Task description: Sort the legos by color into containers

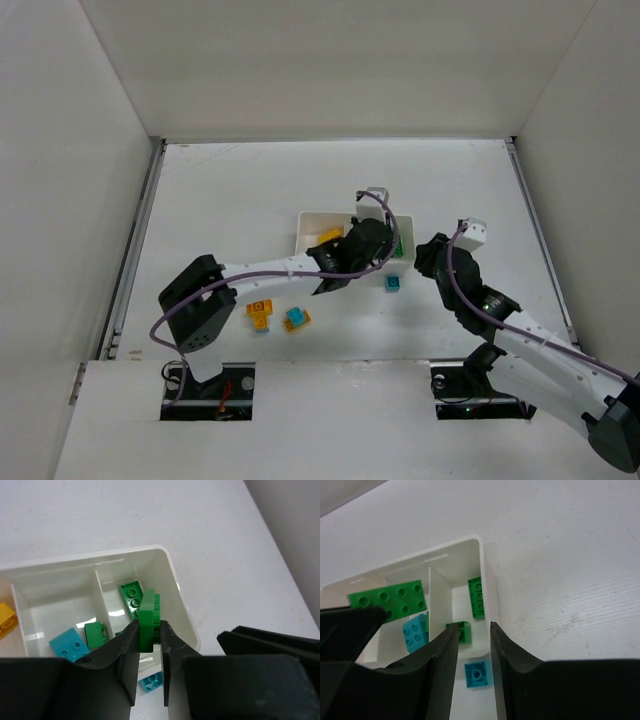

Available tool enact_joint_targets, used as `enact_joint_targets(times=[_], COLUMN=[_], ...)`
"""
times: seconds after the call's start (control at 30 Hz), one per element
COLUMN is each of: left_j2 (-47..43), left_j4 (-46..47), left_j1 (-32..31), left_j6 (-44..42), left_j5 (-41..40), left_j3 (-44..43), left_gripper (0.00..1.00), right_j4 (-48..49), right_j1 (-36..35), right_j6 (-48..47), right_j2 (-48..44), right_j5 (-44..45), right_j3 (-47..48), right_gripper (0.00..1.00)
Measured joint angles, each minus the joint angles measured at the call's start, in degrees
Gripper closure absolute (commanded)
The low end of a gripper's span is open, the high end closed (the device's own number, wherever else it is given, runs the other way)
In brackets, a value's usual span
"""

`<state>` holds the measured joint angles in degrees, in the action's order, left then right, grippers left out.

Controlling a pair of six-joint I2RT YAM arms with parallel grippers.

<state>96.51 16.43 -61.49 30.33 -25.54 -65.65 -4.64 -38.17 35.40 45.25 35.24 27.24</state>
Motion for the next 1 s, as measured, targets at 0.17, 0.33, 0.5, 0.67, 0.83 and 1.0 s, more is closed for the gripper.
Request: enact_joint_targets(times=[0.17, 0.33, 0.5, 0.67, 0.83, 1.0], left_j2=[7.65, 10.45, 10.21, 5.44, -7.5, -24.3], left_j4=[-0.63, -2.47, -2.64, -2.51, -1.16, -0.59], left_j1=[0.0, -0.02, -0.02, -0.02, 0.11, 1.7], left_j6=[-2.4, -4.07, -5.22, -6.14, -6.93, -6.54], left_j5=[0.59, 0.92, 0.74, -0.2, -2.64, -6.71], left_j3=[-5.33, -7.65, -8.0, -5.79, 2.64, 14.49], left_gripper=[0.79, 0.58, 0.47, 0.46, 0.46, 0.46], right_j4=[-2.47, -2.73, -2.73, -2.69, -2.8, -2.95], right_j1=[0.5, 0.72, 0.72, 0.5, -2.47, -7.28], right_j6=[1.62, 2.38, 2.45, 2.29, 0.31, -2.8], right_j2=[-3.02, -4.57, -4.31, -2.95, 2.08, 9.7], right_j5=[0.44, 0.59, 0.59, 0.55, -0.13, -1.66], right_j3=[-1.09, -1.2, -1.27, -1.27, -0.07, 4.94], right_gripper=[0.62, 0.62, 0.62, 0.62, 0.68, 0.73])
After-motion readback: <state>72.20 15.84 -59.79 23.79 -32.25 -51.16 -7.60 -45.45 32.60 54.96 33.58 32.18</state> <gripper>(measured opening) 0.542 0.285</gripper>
